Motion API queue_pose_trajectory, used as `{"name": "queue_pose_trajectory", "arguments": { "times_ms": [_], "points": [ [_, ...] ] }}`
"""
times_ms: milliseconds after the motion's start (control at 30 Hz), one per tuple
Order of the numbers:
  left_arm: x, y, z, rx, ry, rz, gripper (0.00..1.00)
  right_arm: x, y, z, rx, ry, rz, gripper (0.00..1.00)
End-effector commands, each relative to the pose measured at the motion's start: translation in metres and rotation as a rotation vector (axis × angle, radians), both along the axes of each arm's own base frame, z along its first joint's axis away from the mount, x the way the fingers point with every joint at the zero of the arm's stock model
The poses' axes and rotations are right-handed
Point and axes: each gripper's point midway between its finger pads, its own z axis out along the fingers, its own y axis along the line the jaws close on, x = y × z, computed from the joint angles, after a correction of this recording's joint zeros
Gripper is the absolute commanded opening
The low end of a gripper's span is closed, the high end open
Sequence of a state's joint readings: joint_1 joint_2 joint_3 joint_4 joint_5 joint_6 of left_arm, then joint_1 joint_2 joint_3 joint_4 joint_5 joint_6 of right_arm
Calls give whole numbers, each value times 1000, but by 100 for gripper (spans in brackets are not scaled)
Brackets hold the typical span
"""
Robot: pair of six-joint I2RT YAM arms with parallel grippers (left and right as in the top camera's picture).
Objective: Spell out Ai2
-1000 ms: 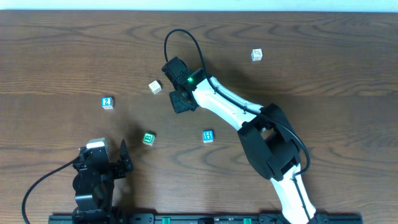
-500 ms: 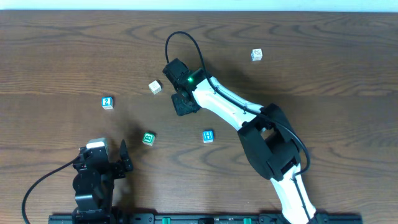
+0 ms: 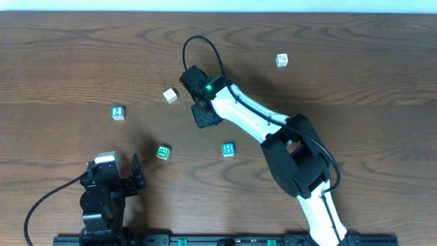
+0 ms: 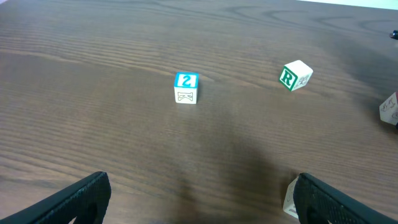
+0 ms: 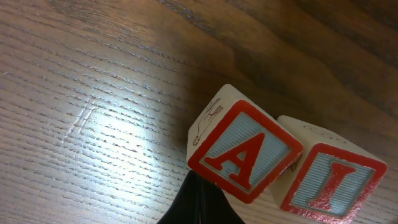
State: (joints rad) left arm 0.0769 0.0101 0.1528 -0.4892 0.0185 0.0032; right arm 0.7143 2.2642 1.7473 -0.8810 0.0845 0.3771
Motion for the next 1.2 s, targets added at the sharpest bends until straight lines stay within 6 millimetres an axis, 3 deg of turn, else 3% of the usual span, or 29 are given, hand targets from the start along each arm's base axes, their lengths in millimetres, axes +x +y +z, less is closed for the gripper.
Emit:
{"name": "queue_pose_trajectory", "arguments": {
  "times_ms": [0, 1000, 1100, 1167],
  "points": [
    [0, 2, -6, 4, 11, 13, 95, 5, -2, 9, -11, -28, 10, 1],
    [0, 2, -6, 4, 11, 13, 95, 10, -17, 9, -60, -45, -24, 1],
    [0, 2, -6, 4, 11, 13, 95, 10, -16, 25, -50, -46, -23, 1],
    [0, 2, -6, 4, 11, 12, 95, 14, -11, 51, -25, -76, -21, 1]
  ]
}}
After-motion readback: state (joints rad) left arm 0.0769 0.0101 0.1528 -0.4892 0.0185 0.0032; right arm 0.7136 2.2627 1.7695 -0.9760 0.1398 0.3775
